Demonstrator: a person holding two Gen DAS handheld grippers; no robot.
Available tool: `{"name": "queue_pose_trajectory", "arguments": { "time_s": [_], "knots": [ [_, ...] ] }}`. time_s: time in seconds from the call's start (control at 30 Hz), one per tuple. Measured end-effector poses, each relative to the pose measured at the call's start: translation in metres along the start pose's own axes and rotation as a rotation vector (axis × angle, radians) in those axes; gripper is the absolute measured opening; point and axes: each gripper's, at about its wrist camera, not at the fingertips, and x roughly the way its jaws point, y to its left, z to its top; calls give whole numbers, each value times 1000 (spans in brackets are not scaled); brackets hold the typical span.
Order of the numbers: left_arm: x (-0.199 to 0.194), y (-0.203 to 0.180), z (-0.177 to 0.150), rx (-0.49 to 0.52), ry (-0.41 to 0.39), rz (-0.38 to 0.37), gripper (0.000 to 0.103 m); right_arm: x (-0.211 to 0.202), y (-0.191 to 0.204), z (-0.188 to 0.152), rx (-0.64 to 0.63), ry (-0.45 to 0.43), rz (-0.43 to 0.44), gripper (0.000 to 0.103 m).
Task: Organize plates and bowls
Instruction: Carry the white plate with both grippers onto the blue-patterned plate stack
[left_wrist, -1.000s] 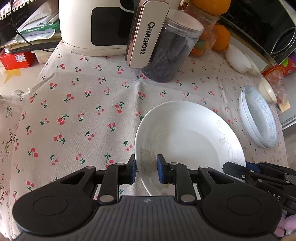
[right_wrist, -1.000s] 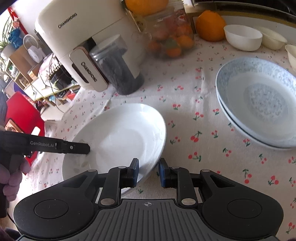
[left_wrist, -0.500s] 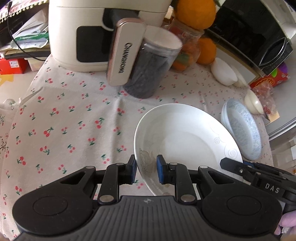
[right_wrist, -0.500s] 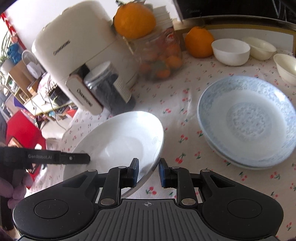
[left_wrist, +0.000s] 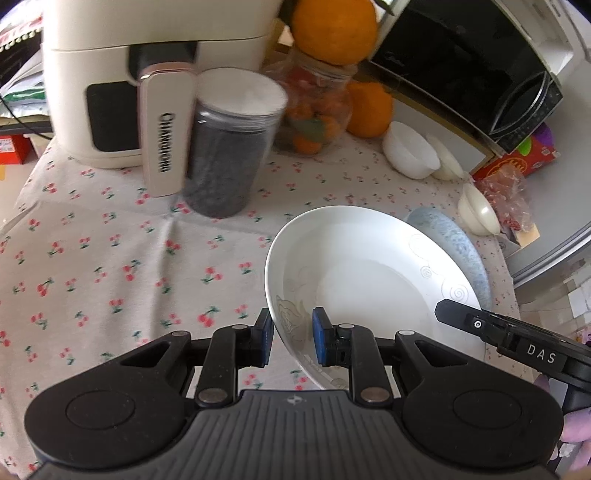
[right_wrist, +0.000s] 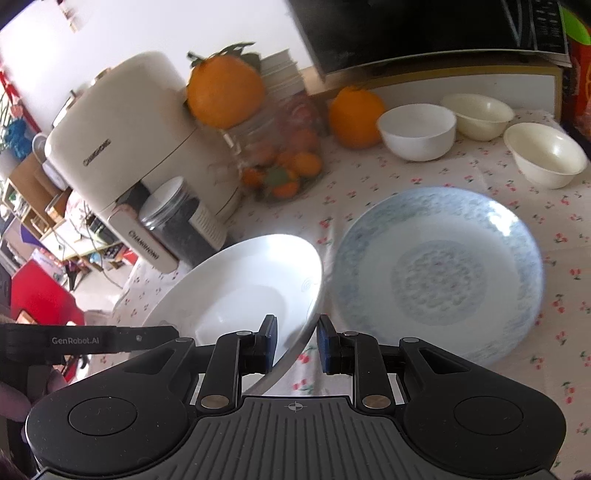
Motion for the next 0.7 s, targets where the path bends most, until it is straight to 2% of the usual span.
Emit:
{"name": "queue_pose_trajectory", "arguments": {
  "time_s": [0.7],
  "knots": [
    [40, -76, 10, 41, 18, -47, 20, -29, -81, 26, 109, -73, -80, 23]
  ]
}}
